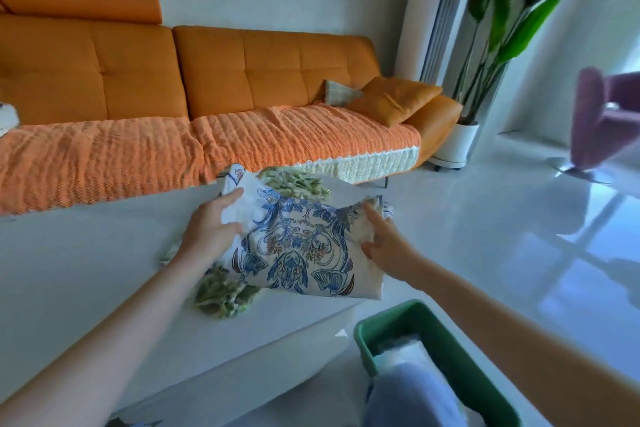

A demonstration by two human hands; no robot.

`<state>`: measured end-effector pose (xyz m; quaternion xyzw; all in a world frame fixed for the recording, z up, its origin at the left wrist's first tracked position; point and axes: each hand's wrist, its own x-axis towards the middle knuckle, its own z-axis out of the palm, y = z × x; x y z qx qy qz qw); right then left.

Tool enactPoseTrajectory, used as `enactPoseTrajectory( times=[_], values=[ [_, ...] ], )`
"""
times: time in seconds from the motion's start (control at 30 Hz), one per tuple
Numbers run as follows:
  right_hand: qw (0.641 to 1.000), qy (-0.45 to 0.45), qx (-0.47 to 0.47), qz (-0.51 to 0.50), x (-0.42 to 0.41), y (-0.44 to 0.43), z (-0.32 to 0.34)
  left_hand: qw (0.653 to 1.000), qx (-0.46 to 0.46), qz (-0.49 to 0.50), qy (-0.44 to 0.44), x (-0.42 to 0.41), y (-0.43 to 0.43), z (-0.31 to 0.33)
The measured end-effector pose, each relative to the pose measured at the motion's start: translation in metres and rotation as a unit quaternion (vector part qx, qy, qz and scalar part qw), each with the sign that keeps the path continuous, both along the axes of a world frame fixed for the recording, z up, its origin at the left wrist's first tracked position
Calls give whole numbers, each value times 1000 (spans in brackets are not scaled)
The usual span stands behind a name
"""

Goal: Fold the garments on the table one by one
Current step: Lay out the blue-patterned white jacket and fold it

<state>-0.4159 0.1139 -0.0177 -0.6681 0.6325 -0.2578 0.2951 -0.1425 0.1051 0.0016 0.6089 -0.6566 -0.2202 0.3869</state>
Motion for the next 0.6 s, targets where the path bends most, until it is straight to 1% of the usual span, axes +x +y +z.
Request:
enactPoseTrajectory(
  times=[0.13, 0.23, 0.33, 0.47, 0.6],
  values=[
    [991, -23, 12, -130, -77, 32, -30, 997, -9, -69, -46, -97, -27, -19],
    [974, -55, 18, -220, -129, 55, -65, 988, -6, -131, -76, -167, -40, -35],
    [953, -76, 41, -289, -172, 80, -99, 976, -23, -188, -112, -232, -50, -63],
    [929, -88, 72, -352, -209, 107, -152, 954, -39, -234, -183, -302, -48, -109],
    [911, -91, 95, -391, -227, 121, -204, 932, -44, -276, -232, -342, -48, -166]
  ],
)
